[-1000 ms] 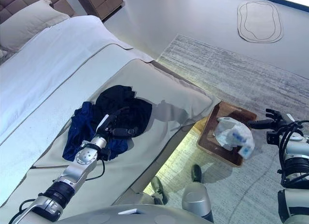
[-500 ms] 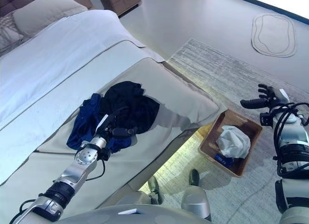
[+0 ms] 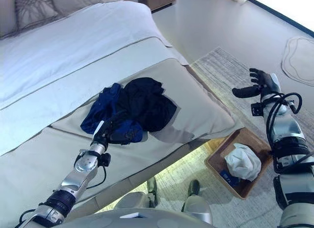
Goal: Pick up the clothes from the bed and place them into the basket
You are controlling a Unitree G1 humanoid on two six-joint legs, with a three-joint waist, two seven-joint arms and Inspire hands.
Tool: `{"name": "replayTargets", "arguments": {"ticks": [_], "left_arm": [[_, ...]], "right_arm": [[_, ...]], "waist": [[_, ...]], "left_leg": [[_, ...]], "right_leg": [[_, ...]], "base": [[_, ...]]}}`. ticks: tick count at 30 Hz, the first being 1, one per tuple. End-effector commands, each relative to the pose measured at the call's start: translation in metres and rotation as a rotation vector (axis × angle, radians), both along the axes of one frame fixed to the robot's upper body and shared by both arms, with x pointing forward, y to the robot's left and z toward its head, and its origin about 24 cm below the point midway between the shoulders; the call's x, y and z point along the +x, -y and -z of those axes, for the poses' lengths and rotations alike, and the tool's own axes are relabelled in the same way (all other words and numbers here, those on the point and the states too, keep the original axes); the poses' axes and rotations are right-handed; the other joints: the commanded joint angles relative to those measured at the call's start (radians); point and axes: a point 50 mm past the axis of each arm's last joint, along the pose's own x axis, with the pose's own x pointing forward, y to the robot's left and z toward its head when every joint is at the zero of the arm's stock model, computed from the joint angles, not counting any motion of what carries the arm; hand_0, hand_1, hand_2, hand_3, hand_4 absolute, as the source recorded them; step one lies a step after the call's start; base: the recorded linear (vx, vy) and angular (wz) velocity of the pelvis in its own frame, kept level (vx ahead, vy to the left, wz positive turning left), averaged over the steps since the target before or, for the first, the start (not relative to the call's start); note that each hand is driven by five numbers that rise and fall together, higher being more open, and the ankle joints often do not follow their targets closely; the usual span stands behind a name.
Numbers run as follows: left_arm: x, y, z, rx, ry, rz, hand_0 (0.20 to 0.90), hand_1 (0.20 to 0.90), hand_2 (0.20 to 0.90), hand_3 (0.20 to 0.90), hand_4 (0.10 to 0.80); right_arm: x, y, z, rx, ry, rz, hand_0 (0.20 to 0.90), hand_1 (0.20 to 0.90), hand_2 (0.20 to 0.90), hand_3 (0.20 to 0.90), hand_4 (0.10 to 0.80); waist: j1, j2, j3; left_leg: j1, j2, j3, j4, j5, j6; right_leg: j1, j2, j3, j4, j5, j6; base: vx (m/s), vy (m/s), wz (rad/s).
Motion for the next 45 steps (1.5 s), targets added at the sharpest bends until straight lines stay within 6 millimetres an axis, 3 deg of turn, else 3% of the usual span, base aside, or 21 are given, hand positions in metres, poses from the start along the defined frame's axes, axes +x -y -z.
{"name": "replayTargets", "arguments": {"ticks": [1,4,12,15,18,19,21,25,31,39,45], "left_arm": [[0.015,-0.012,-0.033,0.023,0.201,-0.031,0.9,0.9,0.9,0.9,0.8],[0.009,-0.016,-0.034,0.024,0.209,-0.04,0.9,0.9,0.9,0.9,0.8],[0.011,-0.016,-0.052,-0.016,0.294,0.011,0.9,0.9,0.9,0.9,0.8],[0.016,-0.014,-0.059,-0.041,0.325,0.02,0.9,0.9,0.9,0.9,0.8],[0.024,-0.011,-0.07,-0.055,0.372,0.049,0.9,0.9,0.9,0.9,0.8],[0.025,-0.01,-0.072,-0.056,0.38,0.054,0.9,0.9,0.9,0.9,0.8],[0.03,-0.004,-0.081,-0.066,0.424,0.078,0.9,0.9,0.9,0.9,0.8],[0.029,-0.001,-0.089,-0.087,0.454,0.069,0.9,0.9,0.9,0.9,0.8],[0.027,0.005,-0.087,-0.083,0.442,0.085,0.9,0.9,0.9,0.9,0.8],[0.019,0.008,-0.091,-0.118,0.487,0.076,0.9,0.9,0.9,0.9,0.8],[0.015,0.009,-0.092,-0.14,0.51,0.055,0.9,0.9,0.9,0.9,0.8]], "right_arm": [[0.025,-0.032,-0.082,-0.186,0.32,-0.096,0.9,0.9,0.9,0.9,0.8],[0.03,-0.04,-0.087,-0.246,0.33,-0.101,0.9,0.9,0.9,0.9,0.8],[0.042,-0.054,-0.076,-0.148,0.265,-0.138,0.9,0.9,0.9,0.9,0.8],[0.047,-0.056,-0.083,-0.162,0.28,-0.112,0.9,0.9,0.9,0.9,0.8],[0.05,-0.055,-0.092,-0.147,0.297,-0.086,0.9,0.9,0.9,0.9,0.8],[0.051,-0.055,-0.094,-0.147,0.301,-0.084,0.9,0.9,0.9,0.9,0.8],[0.054,-0.057,-0.101,-0.144,0.312,-0.073,0.9,0.9,0.9,0.9,0.8],[0.06,-0.064,-0.101,-0.115,0.299,-0.079,0.9,0.9,0.9,0.9,0.8],[0.064,-0.065,-0.099,-0.125,0.249,-0.076,0.9,0.9,0.9,0.9,0.8],[0.067,-0.058,-0.113,-0.102,0.234,-0.058,0.9,0.9,0.9,0.9,0.8],[0.068,-0.052,-0.109,-0.156,0.125,-0.05,0.9,0.9,0.9,0.9,0.8]], "waist": [[0.041,-0.047,-0.048],[0.07,-0.041,-0.041],[0.118,-0.024,0.015],[0.134,-0.005,0.067],[0.155,0.015,0.129],[0.16,0.017,0.14],[0.177,0.024,0.187],[0.214,0.022,0.232],[0.237,0.025,0.273],[0.255,0.056,0.273],[0.254,0.068,0.273]], "left_leg": [[0.004,-0.041,-0.012,0.046,-0.124,-0.034],[-0.009,-0.049,-0.033,0.057,-0.125,-0.03],[-0.074,-0.06,-0.051,0.167,-0.154,-0.021],[-0.117,-0.059,-0.063,0.23,-0.174,-0.013],[-0.186,-0.059,-0.071,0.326,-0.199,-0.003],[-0.19,-0.058,-0.078,0.35,-0.226,-0.007],[-0.261,-0.066,-0.083,0.475,-0.269,0.007],[-0.367,-0.099,-0.089,0.709,-0.391,0.051],[-0.465,-0.114,-0.091,0.946,-0.491,0.081],[-0.679,-0.141,-0.116,1.188,-0.557,0.102],[-0.785,-0.15,-0.126,1.296,-0.584,0.11]], "right_leg": [[0.01,0.01,0.03,0.028,-0.085,-0.031],[0.011,-0.002,0.01,0.035,-0.091,-0.033],[-0.027,-0.038,-0.032,0.132,-0.127,-0.052],[-0.078,-0.055,-0.049,0.241,-0.172,-0.066],[-0.151,-0.096,-0.072,0.381,-0.217,-0.082],[-0.159,-0.102,-0.062,0.419,-0.246,-0.077],[-0.219,-0.145,-0.069,0.549,-0.286,-0.093],[-0.307,-0.207,-0.077,0.799,-0.389,-0.123],[-0.396,-0.251,-0.066,1.026,-0.487,-0.151],[-0.607,-0.242,-0.016,1.219,-0.554,-0.176],[-0.714,-0.223,0.005,1.313,-0.586,-0.191]], "base": [[0.017,0.043,0.31],[0.068,0.067,0.28],[0.063,0.089,0.22],[-0.03,0.073,0.1],[-0.073,0.016,0.14],[-0.021,-0.014,0.22],[-0.04,0.011,0.22],[0.015,0.048,0.26],[0.054,0.023,0.14],[-0.017,-0.002,0.1],[-0.026,-0.016,0.11]]}}
